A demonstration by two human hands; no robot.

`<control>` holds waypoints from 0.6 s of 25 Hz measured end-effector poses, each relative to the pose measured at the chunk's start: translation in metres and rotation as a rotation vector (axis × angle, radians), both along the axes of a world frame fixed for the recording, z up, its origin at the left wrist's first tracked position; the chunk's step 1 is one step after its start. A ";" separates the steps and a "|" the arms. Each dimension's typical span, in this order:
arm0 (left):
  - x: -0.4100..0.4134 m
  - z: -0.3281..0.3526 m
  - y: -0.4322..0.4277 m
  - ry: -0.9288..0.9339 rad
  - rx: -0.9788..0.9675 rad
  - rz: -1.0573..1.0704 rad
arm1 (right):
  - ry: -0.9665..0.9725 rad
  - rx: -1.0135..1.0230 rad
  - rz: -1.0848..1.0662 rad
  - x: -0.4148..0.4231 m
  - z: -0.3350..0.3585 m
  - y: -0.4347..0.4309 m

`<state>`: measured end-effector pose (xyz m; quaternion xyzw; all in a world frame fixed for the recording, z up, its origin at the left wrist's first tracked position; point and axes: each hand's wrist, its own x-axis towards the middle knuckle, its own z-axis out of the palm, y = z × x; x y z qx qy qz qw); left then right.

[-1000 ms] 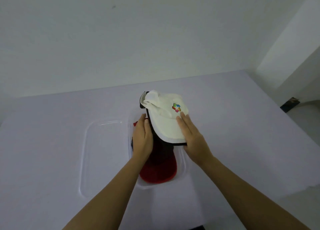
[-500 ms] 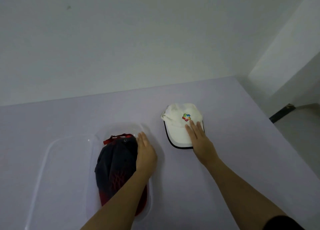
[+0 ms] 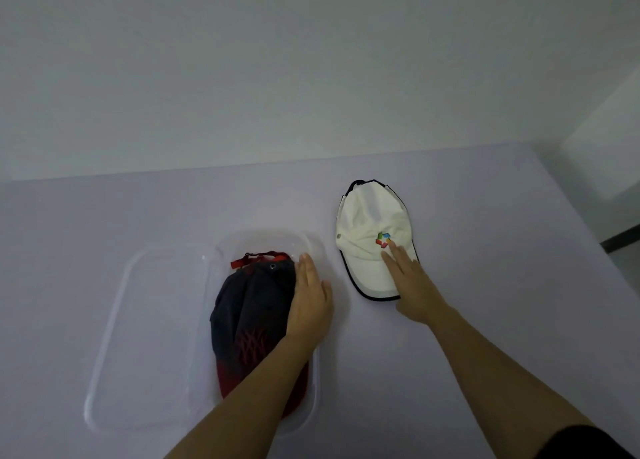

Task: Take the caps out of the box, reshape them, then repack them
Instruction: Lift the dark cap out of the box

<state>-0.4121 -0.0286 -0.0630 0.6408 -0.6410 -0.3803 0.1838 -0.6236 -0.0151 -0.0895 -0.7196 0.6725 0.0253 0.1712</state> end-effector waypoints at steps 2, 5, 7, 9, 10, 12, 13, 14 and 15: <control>0.015 0.015 0.000 0.050 -0.071 -0.009 | -0.169 -0.102 -0.083 0.023 0.006 -0.006; 0.059 0.030 -0.013 0.037 -0.143 0.054 | -0.485 -0.240 -0.154 0.085 0.026 -0.006; 0.091 0.029 -0.017 -0.051 -0.158 0.124 | -0.429 -0.228 -0.069 0.131 0.032 -0.005; 0.120 0.021 -0.019 -0.198 -0.059 0.146 | -0.241 -0.066 -0.020 0.163 0.029 -0.004; 0.131 0.016 -0.018 -0.262 -0.007 0.126 | -0.174 0.002 -0.026 0.173 0.025 -0.004; 0.144 0.010 -0.014 -0.300 0.046 0.046 | -0.151 0.048 -0.061 0.184 0.022 -0.005; 0.147 0.008 -0.012 -0.280 0.028 0.023 | -0.179 0.030 -0.090 0.188 0.023 -0.005; 0.149 0.008 -0.010 -0.260 0.002 0.016 | -0.218 -0.003 -0.129 0.189 0.025 -0.004; 0.149 0.009 -0.009 -0.256 -0.033 0.010 | -0.270 -0.045 -0.176 0.189 0.025 -0.004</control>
